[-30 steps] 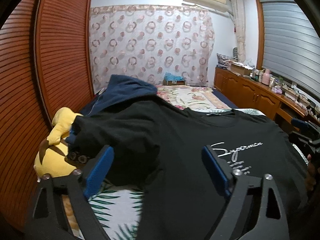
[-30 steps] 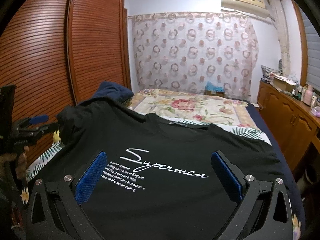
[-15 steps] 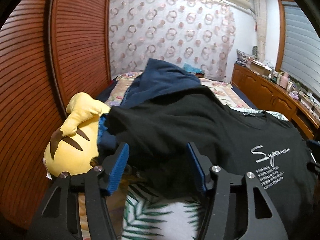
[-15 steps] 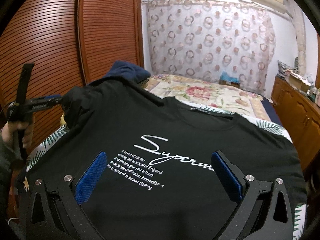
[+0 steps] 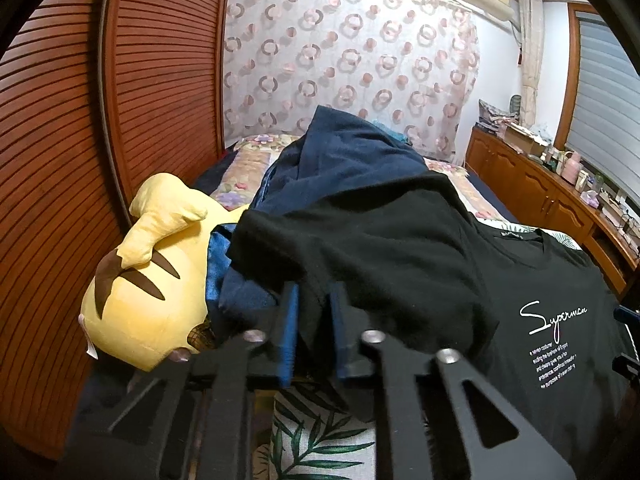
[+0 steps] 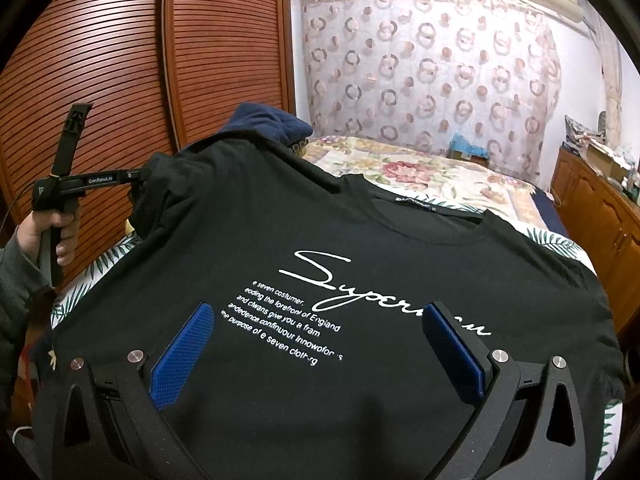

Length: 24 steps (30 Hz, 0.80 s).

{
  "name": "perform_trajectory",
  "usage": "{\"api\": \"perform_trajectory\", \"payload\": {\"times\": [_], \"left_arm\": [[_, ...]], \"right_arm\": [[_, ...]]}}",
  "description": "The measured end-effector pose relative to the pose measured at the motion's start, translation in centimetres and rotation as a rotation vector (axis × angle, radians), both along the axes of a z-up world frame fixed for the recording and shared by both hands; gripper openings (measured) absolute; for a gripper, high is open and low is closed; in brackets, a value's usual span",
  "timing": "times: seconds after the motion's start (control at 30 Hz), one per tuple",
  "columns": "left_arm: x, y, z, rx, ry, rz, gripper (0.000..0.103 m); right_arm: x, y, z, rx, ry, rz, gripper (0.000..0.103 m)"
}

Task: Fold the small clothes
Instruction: 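Grasp the navy garment on the shirt shoulder with the left tool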

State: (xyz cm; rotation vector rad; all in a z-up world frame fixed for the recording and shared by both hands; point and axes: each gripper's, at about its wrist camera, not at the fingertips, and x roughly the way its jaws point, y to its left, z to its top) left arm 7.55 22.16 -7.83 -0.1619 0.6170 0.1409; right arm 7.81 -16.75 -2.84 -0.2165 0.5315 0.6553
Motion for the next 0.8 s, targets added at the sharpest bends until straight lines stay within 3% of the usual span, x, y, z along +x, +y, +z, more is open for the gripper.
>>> {"api": "perform_trajectory", "payload": {"times": [0.27, 0.53, 0.8], "left_arm": [[-1.8, -2.8, 3.6, 0.073, -0.096, -0.042, 0.006], [-0.8, -7.2, 6.9, 0.077, -0.151, -0.167, 0.006], [1.3, -14.7, 8.5, 0.078, -0.159, -0.352, 0.006]], "right_arm": [[-0.3, 0.3, -0.6, 0.023, -0.007, -0.021, 0.103], [-0.4, -0.8, -0.3, 0.056, -0.011, -0.049, 0.103], [-0.6, -2.4, -0.1, 0.084, -0.019, -0.093, 0.103]]}}
